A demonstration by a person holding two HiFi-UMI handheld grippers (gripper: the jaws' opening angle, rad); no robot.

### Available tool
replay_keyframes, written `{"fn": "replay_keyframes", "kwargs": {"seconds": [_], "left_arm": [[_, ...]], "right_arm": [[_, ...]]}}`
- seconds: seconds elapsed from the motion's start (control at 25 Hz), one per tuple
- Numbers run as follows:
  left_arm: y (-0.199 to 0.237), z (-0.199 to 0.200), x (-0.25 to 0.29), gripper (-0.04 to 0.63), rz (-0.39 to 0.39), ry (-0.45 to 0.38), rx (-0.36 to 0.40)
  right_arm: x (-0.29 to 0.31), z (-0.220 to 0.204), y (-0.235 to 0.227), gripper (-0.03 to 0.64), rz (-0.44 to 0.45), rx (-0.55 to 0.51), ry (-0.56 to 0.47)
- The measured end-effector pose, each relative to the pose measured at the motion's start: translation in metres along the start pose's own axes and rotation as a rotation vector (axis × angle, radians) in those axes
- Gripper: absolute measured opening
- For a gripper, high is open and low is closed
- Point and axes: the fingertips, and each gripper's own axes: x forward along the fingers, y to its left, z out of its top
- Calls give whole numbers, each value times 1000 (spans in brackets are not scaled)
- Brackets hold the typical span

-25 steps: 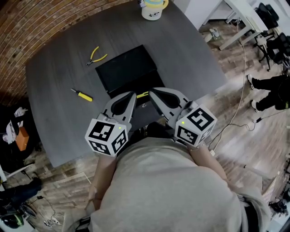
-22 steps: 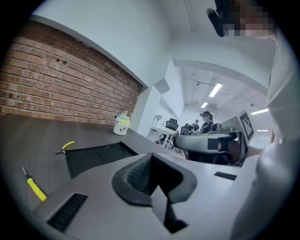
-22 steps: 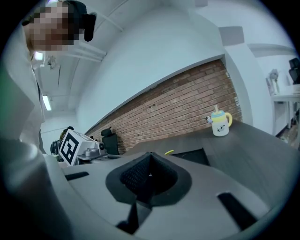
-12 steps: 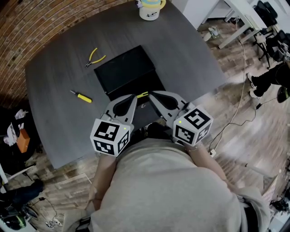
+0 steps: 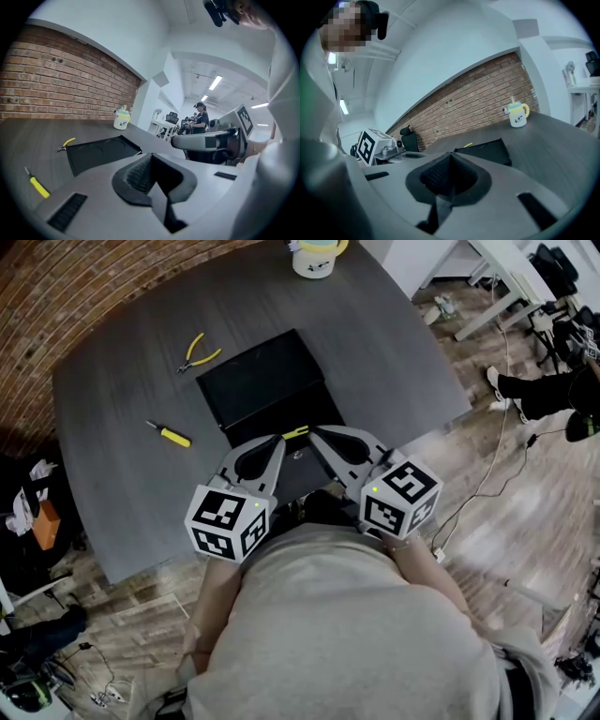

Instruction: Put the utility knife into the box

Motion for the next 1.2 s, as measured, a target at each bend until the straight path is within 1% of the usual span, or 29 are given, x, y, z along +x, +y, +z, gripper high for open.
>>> {"fn": "replay_keyframes", "kwargs": {"seconds": [0.12, 0.48, 0.72, 0.88, 1.04, 1.2], "left_arm": [[0, 1, -1, 18, -4, -2, 9], [1, -3, -5, 18, -3, 1, -10], [5, -9, -9, 18, 7, 8, -29], [5, -8, -10, 18, 5, 9, -34], [4, -9, -9, 18, -4, 8, -48], [3, -14, -9, 18, -5, 14, -54]], "right_arm": [[1, -3, 0, 6, 9, -2, -5], [5, -5, 4, 6, 12, -14, 25], [11, -13, 11, 6, 32, -19, 36], [10, -14, 13, 6, 32, 4, 54], [10, -20, 14, 6, 45, 16, 47], [8, -23, 14, 6, 37, 27, 58]]}}
